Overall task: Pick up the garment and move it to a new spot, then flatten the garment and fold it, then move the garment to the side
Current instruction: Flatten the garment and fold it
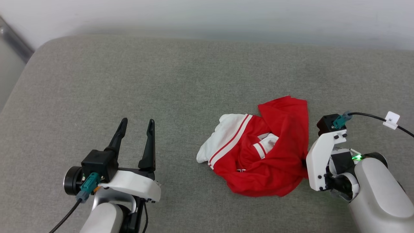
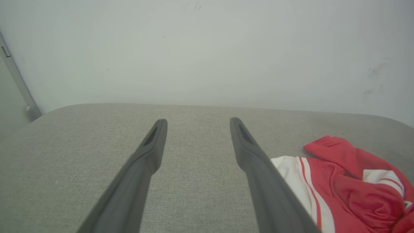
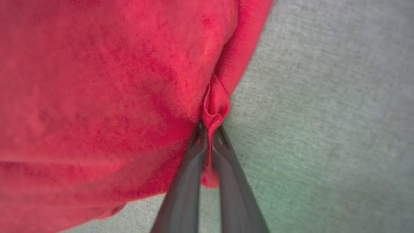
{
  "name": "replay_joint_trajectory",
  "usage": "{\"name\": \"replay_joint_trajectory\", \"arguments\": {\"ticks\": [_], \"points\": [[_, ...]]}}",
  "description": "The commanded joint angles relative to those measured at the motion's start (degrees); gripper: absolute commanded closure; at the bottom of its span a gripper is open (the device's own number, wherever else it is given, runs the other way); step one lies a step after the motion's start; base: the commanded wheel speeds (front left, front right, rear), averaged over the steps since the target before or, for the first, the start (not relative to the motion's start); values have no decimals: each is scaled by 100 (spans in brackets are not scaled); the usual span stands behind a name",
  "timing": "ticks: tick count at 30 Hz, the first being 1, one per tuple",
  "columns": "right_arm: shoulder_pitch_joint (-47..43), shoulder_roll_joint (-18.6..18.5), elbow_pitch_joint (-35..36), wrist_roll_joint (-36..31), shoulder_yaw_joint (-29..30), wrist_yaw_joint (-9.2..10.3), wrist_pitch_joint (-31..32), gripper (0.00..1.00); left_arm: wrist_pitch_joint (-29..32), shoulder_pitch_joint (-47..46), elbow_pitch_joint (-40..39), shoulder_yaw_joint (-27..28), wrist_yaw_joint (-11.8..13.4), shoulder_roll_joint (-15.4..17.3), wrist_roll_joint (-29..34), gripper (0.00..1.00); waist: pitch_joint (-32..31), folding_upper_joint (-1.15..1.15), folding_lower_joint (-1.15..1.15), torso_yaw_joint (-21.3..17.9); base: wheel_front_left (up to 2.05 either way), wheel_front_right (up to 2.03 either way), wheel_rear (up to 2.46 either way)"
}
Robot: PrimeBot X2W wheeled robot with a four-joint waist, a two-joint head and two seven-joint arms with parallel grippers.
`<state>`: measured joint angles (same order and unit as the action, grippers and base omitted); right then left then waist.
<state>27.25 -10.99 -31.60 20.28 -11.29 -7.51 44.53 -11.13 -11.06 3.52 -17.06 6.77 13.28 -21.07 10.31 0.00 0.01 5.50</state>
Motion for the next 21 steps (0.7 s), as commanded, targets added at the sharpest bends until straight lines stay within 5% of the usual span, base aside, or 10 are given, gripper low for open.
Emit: {"name": "replay_joint_trajectory", "arguments": {"ticks": [1, 9, 17, 18, 21], "points": [[-116, -66, -46, 29, -105, 4, -95, 100, -14, 18, 23, 16, 29, 19, -23, 0, -106, 0, -1, -113, 0, 0, 0], [-880, -318, 1521, -128, 262, 4, -593, 100, 61, 336, -23, 43, 144, 89, -83, 0, -595, 0, -1, -542, 0, 0, 0], [-3231, 460, 2829, -554, 1078, 3, -329, 100, 160, 621, -123, 58, 227, 137, -171, 0, -819, 0, -1, -763, 0, 0, 0], [-3445, 556, 2834, -536, 1106, 3, -321, 91, 160, 643, -131, 55, 229, 143, -173, 0, -833, 0, -1, -764, 0, 0, 0], [-3841, 727, 2666, -512, 1149, 3, -444, 37, 185, 698, -122, 46, 253, 151, -193, 0, -862, 0, -1, -773, 0, 0, 0]]}}
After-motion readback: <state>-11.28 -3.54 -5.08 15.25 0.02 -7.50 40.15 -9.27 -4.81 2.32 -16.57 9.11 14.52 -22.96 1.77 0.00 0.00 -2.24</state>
